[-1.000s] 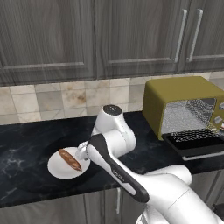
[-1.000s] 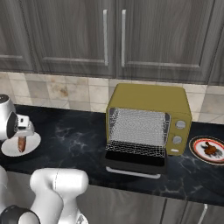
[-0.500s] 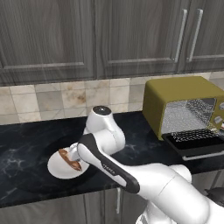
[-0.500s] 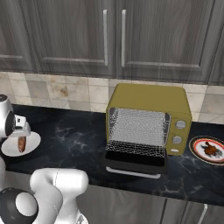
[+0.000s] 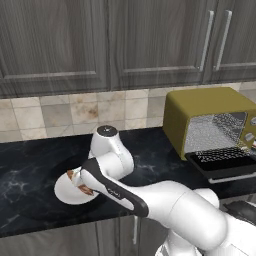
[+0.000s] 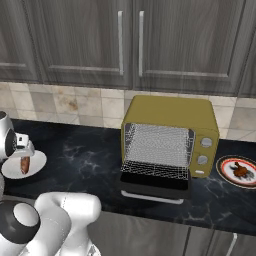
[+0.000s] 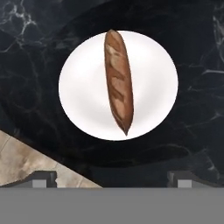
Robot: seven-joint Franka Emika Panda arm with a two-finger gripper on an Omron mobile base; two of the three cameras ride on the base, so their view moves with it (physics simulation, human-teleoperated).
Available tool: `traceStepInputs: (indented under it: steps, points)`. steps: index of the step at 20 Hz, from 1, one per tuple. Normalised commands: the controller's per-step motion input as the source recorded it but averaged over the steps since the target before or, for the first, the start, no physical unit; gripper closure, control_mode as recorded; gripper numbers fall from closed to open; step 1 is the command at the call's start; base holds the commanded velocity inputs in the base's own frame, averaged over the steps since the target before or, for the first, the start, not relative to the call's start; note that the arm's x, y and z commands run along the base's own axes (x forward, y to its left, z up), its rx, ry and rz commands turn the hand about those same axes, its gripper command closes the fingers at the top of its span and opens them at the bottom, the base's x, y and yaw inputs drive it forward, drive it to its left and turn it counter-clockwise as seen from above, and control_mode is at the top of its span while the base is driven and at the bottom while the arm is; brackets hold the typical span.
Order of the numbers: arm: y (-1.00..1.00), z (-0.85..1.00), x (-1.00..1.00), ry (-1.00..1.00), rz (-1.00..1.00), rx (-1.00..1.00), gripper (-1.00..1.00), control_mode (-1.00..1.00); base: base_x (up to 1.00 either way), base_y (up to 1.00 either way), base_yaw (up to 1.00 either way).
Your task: Open the toaster oven door. Place the baguette on the bottom rack in the toaster oven and place the chicken drumstick on the top rack.
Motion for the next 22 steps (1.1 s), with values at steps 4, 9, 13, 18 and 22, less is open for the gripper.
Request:
traceStepInputs:
  steps: [4,9,13,18,22]
  points:
    - [0.06,-0.19,0.29,0.0,-0.02,-0.1,-1.0,-1.0,0.0,0.0,0.0]
    - [0.11,-0.23,0.35,0.0,0.0,-0.03,-1.0,-1.0,0.0,0.0,0.0]
    - [0.14,-0.27,0.3,0.01,0.0,0.0,-1.0,-1.0,0.0,0.0,0.0]
    - [0.25,-0.35,0.27,0.07,0.0,0.0,-1.0,-1.0,0.0,0.0,0.0]
    - [0.14,-0.27,0.16,0.04,0.0,-0.01,-1.0,-1.0,0.0,0.0,0.0]
